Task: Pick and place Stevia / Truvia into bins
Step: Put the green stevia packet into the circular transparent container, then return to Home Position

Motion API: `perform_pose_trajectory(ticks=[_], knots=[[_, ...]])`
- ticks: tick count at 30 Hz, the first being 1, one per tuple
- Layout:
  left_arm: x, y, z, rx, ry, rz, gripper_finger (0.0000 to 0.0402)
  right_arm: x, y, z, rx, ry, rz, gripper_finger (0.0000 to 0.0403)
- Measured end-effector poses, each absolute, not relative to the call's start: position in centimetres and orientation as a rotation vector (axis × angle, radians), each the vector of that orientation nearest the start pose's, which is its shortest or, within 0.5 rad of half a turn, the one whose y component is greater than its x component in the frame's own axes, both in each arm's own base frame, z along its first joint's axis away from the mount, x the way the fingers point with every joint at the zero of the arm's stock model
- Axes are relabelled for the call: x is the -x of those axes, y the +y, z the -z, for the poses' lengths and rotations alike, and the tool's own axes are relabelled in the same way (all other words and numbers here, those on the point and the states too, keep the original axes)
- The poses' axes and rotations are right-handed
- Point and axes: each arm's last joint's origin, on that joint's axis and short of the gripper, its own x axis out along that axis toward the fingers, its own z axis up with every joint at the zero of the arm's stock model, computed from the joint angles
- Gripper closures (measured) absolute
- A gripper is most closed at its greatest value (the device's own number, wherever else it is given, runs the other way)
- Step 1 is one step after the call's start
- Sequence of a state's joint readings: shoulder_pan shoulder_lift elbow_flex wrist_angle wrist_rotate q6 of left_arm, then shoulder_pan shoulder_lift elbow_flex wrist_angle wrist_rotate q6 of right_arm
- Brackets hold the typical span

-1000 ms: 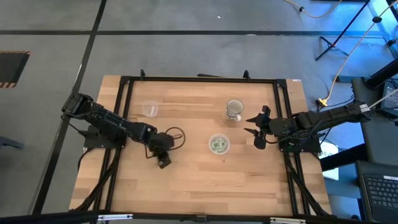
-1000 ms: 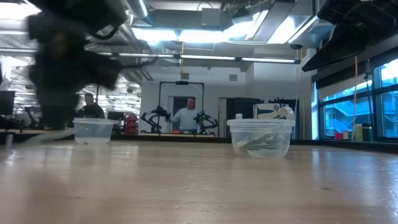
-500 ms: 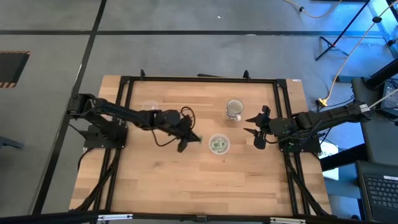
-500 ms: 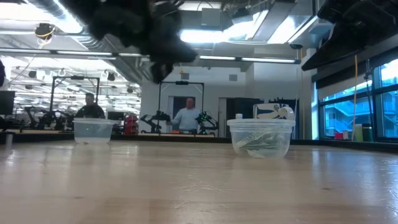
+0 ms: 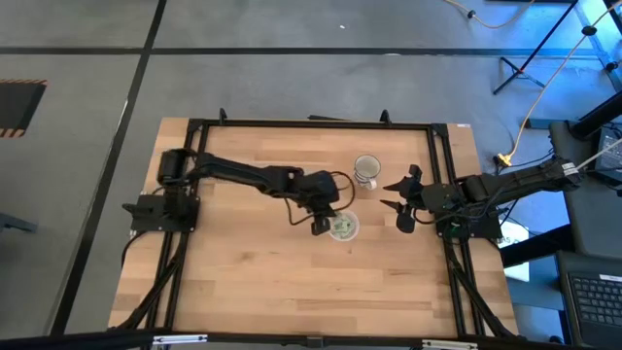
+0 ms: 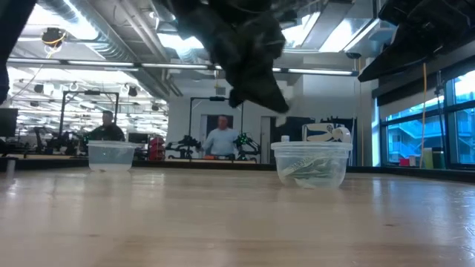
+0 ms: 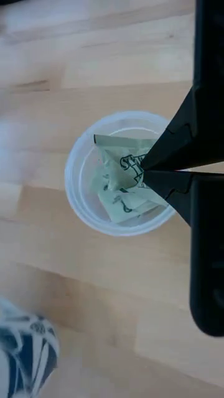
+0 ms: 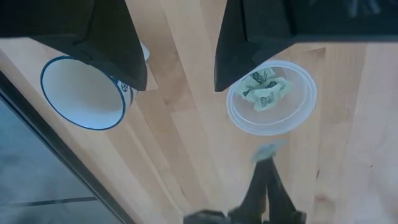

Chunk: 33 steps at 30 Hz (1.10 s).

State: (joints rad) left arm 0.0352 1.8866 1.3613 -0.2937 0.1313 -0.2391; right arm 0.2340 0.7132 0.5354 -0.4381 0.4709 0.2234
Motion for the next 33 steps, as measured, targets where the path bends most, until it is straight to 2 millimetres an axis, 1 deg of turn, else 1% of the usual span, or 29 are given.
perform_pose_trajectory(ticks=[2, 5, 9, 15, 20, 23, 29, 31, 33], knots=[[-42.0, 1.0, -21.0, 0.281, 0.846, 0.009, 0.0398, -14.7, 2.2, -23.8, 0.002, 0.55, 0.291, 0.0211], [-43.0, 1.0, -20.7, 0.277, 0.862, 0.018, 0.0398, -14.7, 2.2, -23.8, 0.016, 0.554, 0.287, 0.0211], [-43.6, 1.0, -19.6, 0.271, 0.89, 0.017, 0.0398, -14.7, 2.2, -23.8, 0.017, 0.556, 0.287, 0.0211], [-43.9, 1.1, -18.4, 0.273, 0.919, 0.012, 0.0398, -14.7, 2.1, -23.7, 0.02, 0.56, 0.287, 0.0211], [-43.9, 1.0, -18.3, 0.272, 0.923, 0.013, 0.0395, -14.7, 2.1, -23.7, 0.022, 0.561, 0.286, 0.0211], [-43.9, 1.0, -18.3, 0.272, 0.922, 0.013, 0.0383, -14.7, 2.2, -23.7, 0.021, 0.561, 0.287, 0.0211], [-43.8, 1.0, -18.2, 0.263, 0.932, 0.018, 0.0345, -14.7, 2.1, -23.7, 0.02, 0.561, 0.287, 0.0211], [-43.6, 1.0, -18.4, 0.247, 0.943, 0.027, 0.0335, -14.7, 2.2, -23.7, 0.02, 0.561, 0.287, 0.0211], [-43.4, 1.1, -19.1, 0.245, 0.951, 0.026, 0.0329, -14.7, 2.2, -23.7, 0.02, 0.561, 0.287, 0.0211]])
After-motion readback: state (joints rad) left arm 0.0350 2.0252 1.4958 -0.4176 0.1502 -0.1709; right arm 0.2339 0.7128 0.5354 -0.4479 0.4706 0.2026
